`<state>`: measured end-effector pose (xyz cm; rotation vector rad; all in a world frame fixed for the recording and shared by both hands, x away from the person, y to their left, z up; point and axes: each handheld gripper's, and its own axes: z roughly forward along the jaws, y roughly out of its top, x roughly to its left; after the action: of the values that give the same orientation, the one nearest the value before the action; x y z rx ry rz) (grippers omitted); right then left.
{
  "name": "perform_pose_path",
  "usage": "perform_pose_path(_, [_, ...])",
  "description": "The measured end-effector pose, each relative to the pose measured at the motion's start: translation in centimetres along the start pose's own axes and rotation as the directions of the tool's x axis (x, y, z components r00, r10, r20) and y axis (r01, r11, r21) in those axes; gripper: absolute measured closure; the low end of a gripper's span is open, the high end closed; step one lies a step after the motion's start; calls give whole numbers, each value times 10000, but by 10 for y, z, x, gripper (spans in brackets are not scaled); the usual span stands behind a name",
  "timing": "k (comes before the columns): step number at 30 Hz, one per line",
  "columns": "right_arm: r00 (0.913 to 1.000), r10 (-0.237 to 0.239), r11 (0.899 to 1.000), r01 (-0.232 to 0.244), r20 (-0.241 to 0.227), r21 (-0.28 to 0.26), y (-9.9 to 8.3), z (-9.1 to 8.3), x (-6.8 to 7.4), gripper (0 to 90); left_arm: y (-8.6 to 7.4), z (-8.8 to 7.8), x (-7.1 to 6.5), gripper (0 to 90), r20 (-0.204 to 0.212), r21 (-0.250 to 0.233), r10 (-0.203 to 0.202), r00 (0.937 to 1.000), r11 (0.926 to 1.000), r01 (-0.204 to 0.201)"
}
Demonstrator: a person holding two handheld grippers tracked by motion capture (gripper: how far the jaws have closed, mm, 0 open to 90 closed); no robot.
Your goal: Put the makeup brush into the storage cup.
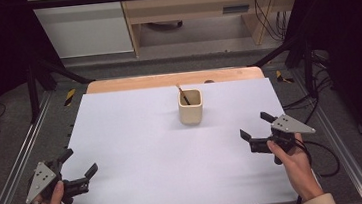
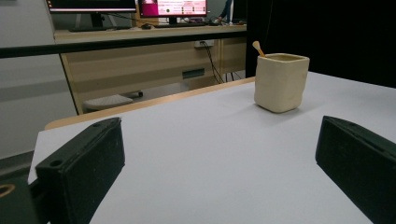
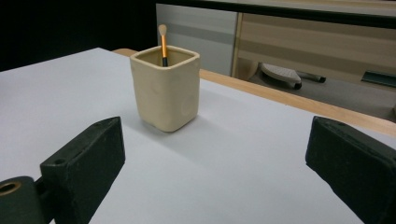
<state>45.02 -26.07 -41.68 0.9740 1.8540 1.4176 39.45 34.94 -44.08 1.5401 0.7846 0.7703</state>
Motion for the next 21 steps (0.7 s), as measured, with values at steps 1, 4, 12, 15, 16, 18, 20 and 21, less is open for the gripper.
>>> perform_pose_path(1, [10000,-25,10000,25,-37,3,-2,0,0,51,0,0,0,6,3,1,-2,10000,10000,2])
perform_pose_path(4, [9999,-17,10000,18,-131,69,-7,0,2,53,0,0,0,5,6,7,5,10000,10000,-5])
perform_pose_path(12, [9995,-55,10000,57,-314,69,-16,-1,6,54,0,0,0,6,30,-36,23,10000,10000,-23])
perform_pose_path(15, [9990,-73,9999,76,-431,69,-20,-1,9,54,0,0,-1,6,37,-38,29,10000,10000,-29])
perform_pose_path(16, [9989,-70,9999,74,-467,93,-21,-1,9,53,0,0,-1,6,37,-45,26,10000,10000,-26])
perform_pose_path(18, [9984,-87,9999,92,-562,91,-24,-1,11,53,0,0,0,6,25,-64,29,10000,10000,-29])
perform_pose_path(20, [9977,-86,9999,92,-668,87,-26,-1,14,53,0,0,0,6,22,-67,32,10000,10000,-32])
perform_pose_path(21, [9976,-56,9999,63,-692,99,-27,-1,15,53,0,0,0,6,31,-69,37,10000,10000,-37])
